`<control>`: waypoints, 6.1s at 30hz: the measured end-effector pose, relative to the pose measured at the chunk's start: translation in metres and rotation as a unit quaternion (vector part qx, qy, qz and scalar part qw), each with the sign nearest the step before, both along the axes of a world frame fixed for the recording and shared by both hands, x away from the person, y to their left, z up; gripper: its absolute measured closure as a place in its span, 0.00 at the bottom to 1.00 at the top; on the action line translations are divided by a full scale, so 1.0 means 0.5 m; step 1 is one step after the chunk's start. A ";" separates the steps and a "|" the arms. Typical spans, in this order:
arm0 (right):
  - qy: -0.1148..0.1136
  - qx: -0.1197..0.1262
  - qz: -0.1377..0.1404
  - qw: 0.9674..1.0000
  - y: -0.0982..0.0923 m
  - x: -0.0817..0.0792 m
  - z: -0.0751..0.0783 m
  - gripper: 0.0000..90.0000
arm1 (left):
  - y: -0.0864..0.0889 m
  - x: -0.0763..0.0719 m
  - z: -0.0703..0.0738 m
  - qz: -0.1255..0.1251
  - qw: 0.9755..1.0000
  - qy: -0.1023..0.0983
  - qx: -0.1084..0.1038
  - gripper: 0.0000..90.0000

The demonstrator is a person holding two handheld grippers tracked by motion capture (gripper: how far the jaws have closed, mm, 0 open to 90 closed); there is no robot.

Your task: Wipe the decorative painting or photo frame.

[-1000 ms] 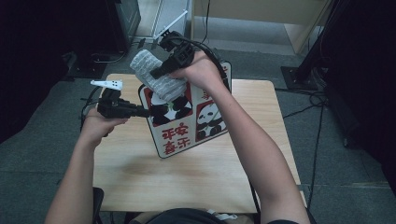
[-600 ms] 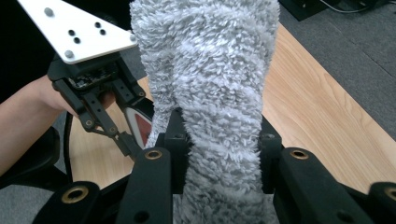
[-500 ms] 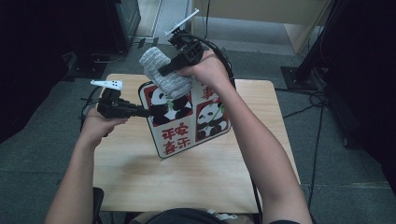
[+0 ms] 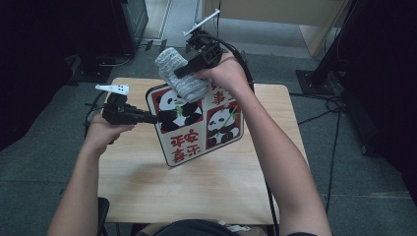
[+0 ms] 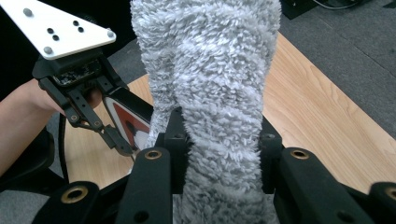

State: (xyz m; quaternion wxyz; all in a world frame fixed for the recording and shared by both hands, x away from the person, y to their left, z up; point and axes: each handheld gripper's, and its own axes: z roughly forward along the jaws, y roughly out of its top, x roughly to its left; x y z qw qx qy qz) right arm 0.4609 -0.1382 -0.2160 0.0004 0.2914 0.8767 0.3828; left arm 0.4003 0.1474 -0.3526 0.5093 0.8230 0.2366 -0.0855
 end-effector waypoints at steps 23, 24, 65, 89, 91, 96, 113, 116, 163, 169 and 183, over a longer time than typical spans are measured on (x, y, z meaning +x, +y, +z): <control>0.001 0.014 -0.023 1.000 -0.050 0.009 -0.006 0.75 | 0.001 0.000 -0.001 -0.001 1.000 -0.002 -0.001 0.87; 0.001 0.014 -0.025 1.000 -0.051 0.009 -0.006 0.75 | 0.001 0.000 -0.001 -0.001 1.000 -0.002 -0.001 0.87; -0.022 0.015 -0.066 0.998 -0.146 0.020 -0.010 0.75 | 0.002 -0.001 -0.002 0.000 1.000 -0.002 -0.002 0.87; -0.025 0.017 -0.102 0.994 -0.210 0.030 -0.012 0.75 | 0.004 0.000 -0.003 -0.003 1.000 -0.005 0.000 0.87; -0.025 0.017 -0.104 0.994 -0.214 0.031 -0.012 0.75 | 0.004 0.000 -0.003 -0.002 1.000 -0.005 0.000 0.87; -0.026 0.015 -0.112 0.993 -0.226 0.031 -0.011 0.75 | 0.004 0.000 -0.003 -0.002 1.000 -0.005 0.000 0.87; -0.027 0.014 -0.132 0.991 -0.263 0.038 -0.011 0.75 | 0.005 0.000 -0.004 -0.003 1.000 -0.004 -0.001 0.87; -0.023 0.015 -0.138 0.990 -0.271 0.039 -0.011 0.75 | 0.005 0.000 -0.004 -0.002 1.000 -0.004 -0.002 0.87; -0.013 0.003 -0.197 0.980 -0.368 0.041 -0.053 0.76 | 0.007 0.004 -0.008 0.003 1.000 -0.002 -0.006 0.87; -0.008 0.006 -0.198 0.980 -0.375 0.039 -0.068 0.77 | 0.008 0.004 -0.008 0.005 1.000 -0.001 -0.007 0.87; 0.005 0.004 -0.202 0.979 -0.390 0.033 -0.103 0.77 | 0.007 0.004 -0.009 0.004 1.000 -0.002 -0.006 0.87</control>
